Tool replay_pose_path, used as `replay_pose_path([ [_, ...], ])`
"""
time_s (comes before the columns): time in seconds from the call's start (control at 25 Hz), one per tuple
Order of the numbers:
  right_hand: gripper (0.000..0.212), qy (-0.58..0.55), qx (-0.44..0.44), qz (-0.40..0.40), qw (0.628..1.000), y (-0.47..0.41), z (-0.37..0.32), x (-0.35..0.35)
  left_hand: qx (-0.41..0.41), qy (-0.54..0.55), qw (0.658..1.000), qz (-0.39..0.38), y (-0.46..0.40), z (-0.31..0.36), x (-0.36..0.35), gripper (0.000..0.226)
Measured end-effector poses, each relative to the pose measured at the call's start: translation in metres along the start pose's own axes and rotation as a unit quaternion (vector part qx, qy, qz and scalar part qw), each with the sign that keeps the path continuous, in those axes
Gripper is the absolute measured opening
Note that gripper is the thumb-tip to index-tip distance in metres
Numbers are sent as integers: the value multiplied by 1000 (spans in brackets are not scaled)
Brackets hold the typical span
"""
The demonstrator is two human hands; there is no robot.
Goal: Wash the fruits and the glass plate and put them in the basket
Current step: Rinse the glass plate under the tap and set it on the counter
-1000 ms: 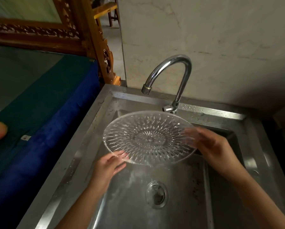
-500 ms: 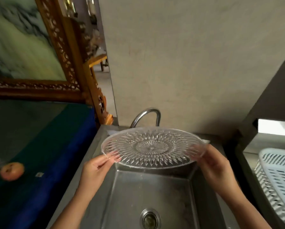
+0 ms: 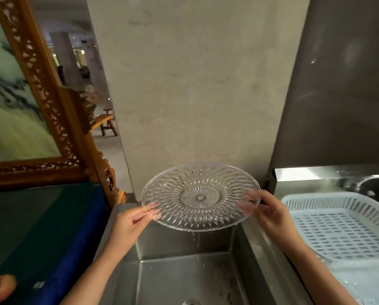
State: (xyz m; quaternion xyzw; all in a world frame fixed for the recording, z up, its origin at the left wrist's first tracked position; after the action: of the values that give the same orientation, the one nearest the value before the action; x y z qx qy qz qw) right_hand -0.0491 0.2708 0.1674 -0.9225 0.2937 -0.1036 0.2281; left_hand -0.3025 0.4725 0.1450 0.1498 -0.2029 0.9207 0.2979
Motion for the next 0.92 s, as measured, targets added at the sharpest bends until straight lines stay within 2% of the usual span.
replay_pose_path([
  [0.16, 39, -40, -106, 68, 991, 44, 10, 33, 36, 35, 994, -94, -5, 8, -36, 38],
  [0.36, 47, -112, -262, 184, 941, 127, 31, 112, 123, 145, 964, -183, 0, 21, -137, 39],
  [0.52, 45, -104, -306, 212, 922, 190, 36, 196, 204, 188, 932, -233, 30, 23, -240, 44],
  [0.68, 47, -109, -337, 255, 900, 257, 40, 271, 270, 172, 895, -310, 67, 28, -340, 47],
  [0.92, 50, -123, -379, 317, 861, 334, 55, 328, 315, 142, 860, -376, 109, 35, -431, 56],
])
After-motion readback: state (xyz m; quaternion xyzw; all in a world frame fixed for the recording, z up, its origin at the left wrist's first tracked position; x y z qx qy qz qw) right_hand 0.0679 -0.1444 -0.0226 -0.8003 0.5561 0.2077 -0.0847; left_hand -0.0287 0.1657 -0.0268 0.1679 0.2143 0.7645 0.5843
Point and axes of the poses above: each hand's wrist, its own y-axis away from the middle knuckle, its own x-axis out of the back of the hand, z = x × y, the point moved 7 cm from there along -y, towards the middle knuckle, and after that the axes turned 8 degrees about -y, right-handed, at the moved point
